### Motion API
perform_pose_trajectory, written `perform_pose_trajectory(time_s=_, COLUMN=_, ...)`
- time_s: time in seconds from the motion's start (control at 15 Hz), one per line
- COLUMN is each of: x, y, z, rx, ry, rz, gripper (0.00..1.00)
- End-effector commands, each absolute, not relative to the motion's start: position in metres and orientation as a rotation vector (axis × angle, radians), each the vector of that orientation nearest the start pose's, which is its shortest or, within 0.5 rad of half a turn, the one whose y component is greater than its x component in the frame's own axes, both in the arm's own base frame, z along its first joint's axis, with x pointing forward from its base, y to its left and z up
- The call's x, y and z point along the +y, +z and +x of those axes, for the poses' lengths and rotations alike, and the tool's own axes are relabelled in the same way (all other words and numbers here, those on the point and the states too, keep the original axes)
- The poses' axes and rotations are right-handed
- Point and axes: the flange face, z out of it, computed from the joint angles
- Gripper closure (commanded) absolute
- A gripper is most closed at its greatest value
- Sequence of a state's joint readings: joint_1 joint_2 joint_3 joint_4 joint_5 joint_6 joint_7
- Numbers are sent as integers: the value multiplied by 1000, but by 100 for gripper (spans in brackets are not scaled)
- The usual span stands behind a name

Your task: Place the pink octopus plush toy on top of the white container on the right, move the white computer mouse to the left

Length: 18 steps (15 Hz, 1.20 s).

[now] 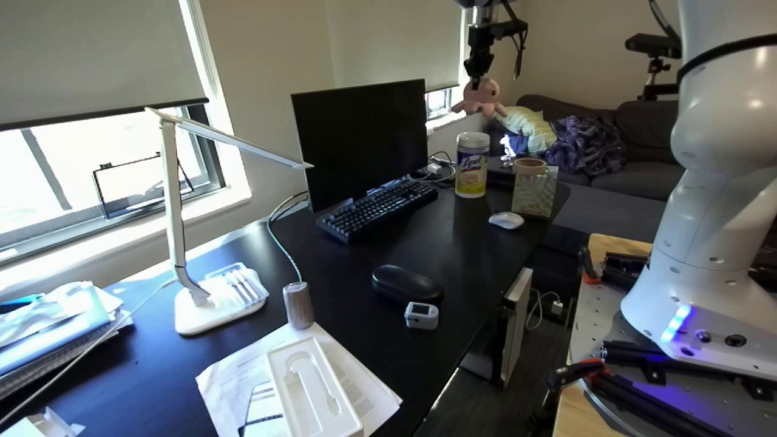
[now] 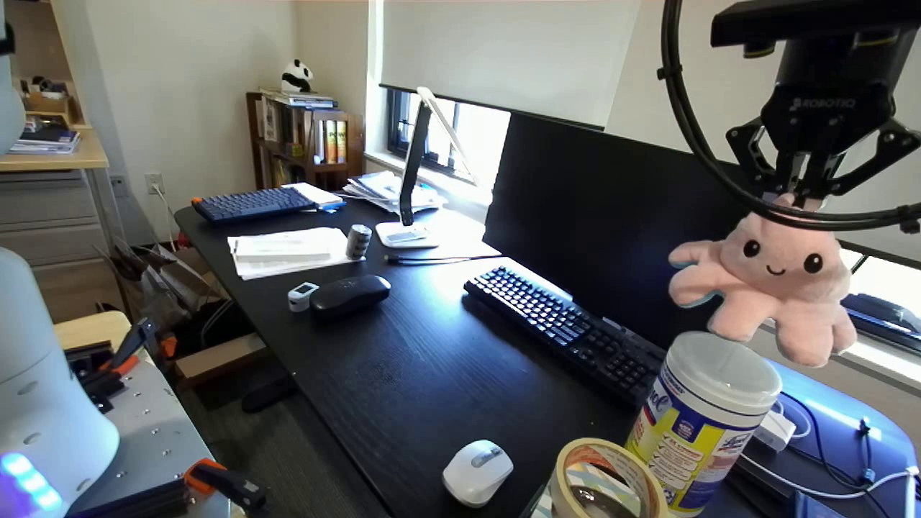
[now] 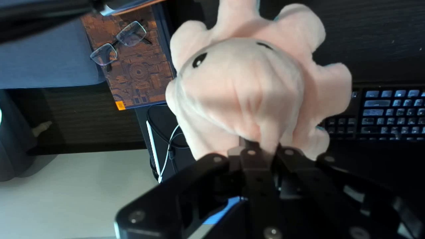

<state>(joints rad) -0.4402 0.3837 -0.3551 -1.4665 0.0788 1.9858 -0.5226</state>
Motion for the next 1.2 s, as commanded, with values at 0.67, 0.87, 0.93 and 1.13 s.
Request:
perform_pose_trajectory(time_s=0.67, x=-474, y=424, z=555, rx=389, ry=-34, rz=-3205, gripper=98)
perform_pose_trajectory(time_s=0.87, x=-475, y=411, z=552, rx=395, ry=0, rz=-3197, gripper=98)
perform_pose_trajectory(time_s=0.93, x=-476, y=408, z=552, rx=396, ry=5, rz=-3199, gripper=98)
perform_pose_trajectory(time_s=1.13, x=-476, y=407, z=552, rx=389, ry=2, rz=-3201, gripper=67)
